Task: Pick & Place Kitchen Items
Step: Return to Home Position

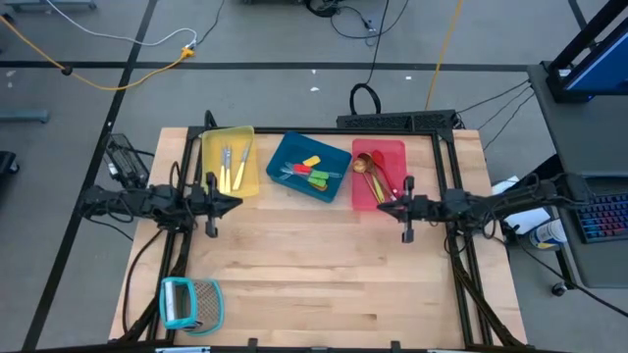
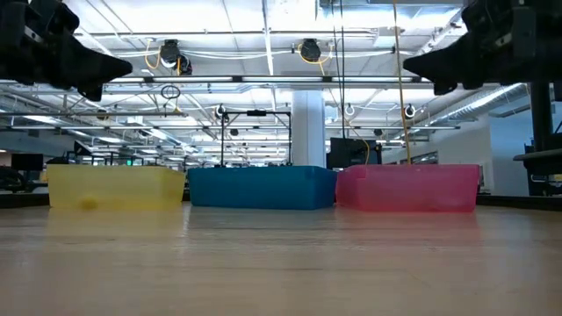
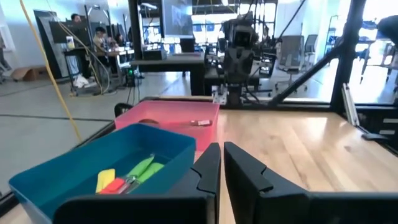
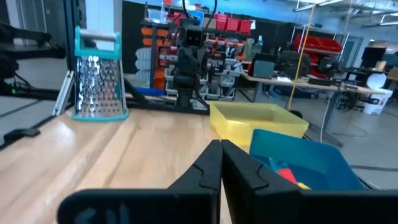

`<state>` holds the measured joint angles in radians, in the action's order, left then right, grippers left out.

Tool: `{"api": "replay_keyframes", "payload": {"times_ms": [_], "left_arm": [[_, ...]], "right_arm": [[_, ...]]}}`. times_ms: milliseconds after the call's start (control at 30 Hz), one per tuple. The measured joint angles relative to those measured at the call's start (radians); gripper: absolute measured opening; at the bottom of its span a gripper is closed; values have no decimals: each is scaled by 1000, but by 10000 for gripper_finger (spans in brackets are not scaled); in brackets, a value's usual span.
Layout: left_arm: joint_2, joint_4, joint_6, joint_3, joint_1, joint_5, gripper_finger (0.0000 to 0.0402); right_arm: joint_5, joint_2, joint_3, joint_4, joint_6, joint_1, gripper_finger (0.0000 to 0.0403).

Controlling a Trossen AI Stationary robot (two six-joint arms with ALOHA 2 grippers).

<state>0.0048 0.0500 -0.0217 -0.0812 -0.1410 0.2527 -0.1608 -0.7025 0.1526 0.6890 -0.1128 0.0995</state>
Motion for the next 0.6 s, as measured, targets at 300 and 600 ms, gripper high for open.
{"api": "replay_keyframes", "payload": {"times_ms": [300,600], "left_arm": [[0,-15,30,37,0,3,3],[0,-21,1,39,0,7,27]], "right_arm": [[-4,203,-10,-293,-2,-32,0],[0,373,-10,-447,20,-55,0]]}}
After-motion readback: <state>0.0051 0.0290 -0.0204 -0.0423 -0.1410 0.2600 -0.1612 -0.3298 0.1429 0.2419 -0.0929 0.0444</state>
